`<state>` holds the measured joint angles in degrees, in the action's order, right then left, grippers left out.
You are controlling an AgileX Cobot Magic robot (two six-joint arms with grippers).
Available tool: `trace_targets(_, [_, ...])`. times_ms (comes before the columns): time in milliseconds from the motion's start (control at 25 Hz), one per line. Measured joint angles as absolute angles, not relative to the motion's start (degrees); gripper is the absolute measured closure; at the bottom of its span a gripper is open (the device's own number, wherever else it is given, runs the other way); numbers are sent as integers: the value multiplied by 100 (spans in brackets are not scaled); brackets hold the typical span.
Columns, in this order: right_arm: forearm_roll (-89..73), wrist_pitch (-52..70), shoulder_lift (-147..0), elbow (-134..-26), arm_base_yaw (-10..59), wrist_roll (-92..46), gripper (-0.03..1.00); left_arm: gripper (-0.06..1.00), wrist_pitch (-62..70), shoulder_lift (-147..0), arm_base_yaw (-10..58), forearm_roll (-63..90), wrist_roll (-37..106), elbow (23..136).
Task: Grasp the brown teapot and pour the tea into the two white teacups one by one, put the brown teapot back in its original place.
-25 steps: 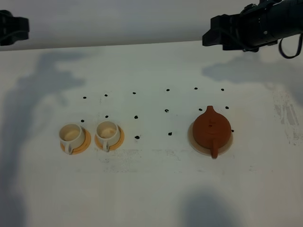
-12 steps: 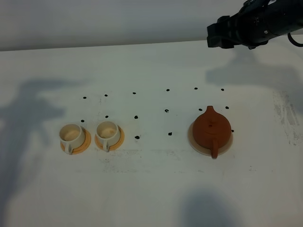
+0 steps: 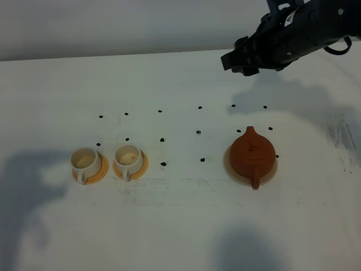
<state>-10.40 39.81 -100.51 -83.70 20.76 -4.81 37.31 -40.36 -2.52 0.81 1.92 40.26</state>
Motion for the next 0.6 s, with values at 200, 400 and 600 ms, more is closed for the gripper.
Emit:
trace_targets(200, [-912, 3993, -10051, -8370, 2180, -381, 45, 62, 4437, -3067, -252, 64, 67, 3532])
trace_targets(400, [-677, 4093, -10051, -8370, 2249, -253, 45, 62, 5195, -2171, -252, 64, -179, 3399])
trace_targets(600, [-482, 4209, -10051, -8370, 2346, -125, 45, 62, 5640, -1279, -252, 39, -219, 3242])
